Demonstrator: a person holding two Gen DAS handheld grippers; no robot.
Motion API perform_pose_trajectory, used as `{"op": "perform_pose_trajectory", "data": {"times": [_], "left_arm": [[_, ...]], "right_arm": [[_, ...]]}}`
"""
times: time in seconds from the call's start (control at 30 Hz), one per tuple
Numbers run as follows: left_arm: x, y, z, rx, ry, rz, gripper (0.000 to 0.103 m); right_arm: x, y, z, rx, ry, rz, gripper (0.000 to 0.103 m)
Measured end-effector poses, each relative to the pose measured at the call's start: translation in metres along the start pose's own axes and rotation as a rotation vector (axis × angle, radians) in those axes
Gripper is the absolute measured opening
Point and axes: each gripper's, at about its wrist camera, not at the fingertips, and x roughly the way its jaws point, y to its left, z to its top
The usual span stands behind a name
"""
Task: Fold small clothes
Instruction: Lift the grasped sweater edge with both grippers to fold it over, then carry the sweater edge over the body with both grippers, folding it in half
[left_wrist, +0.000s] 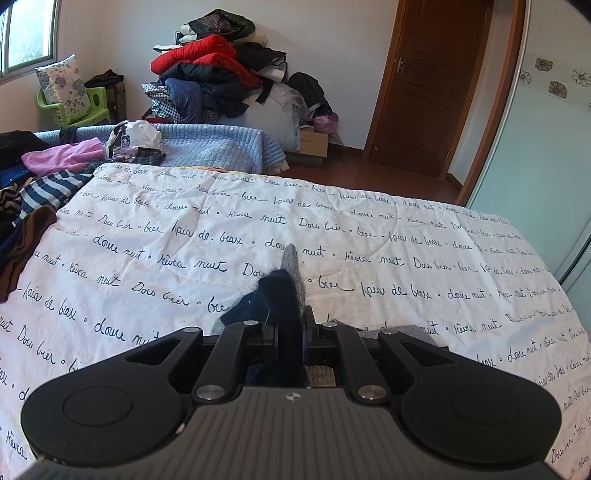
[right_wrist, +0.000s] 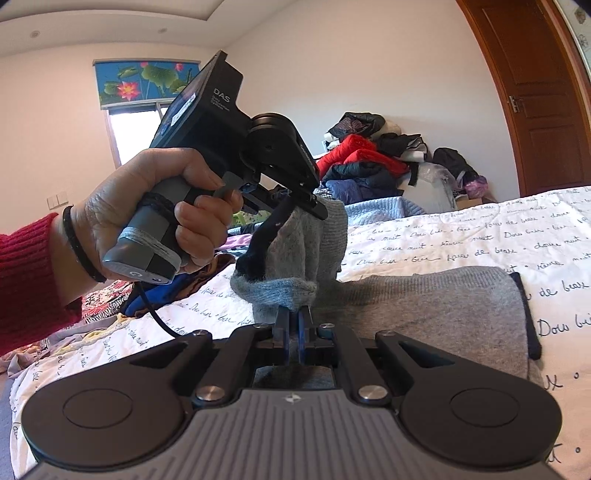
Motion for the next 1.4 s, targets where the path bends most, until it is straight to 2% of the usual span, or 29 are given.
{"op": "perform_pose_trajectory", "data": {"times": [0.4,0.83,1.4], "left_arm": [[0.006,-0.037,-0.004,0.054,-0.003,-0.021,0.011],[0.024,-0.069,-0.011,0.09,0.032,-0.04,0.011],[0.036,-0.107,-0.022,0.152,0.059,-0.06,0.011]], "right_arm": [[-0.022,-0.016,-0.001,0.032,-0.015,-0.053,0.005],[-0.04,-0.028,-0.002,0.057,-0.025,-0.11,0.005],[-0.054,-0.037,-0.004,0.08,-0.025,-0.143,0.005]]}}
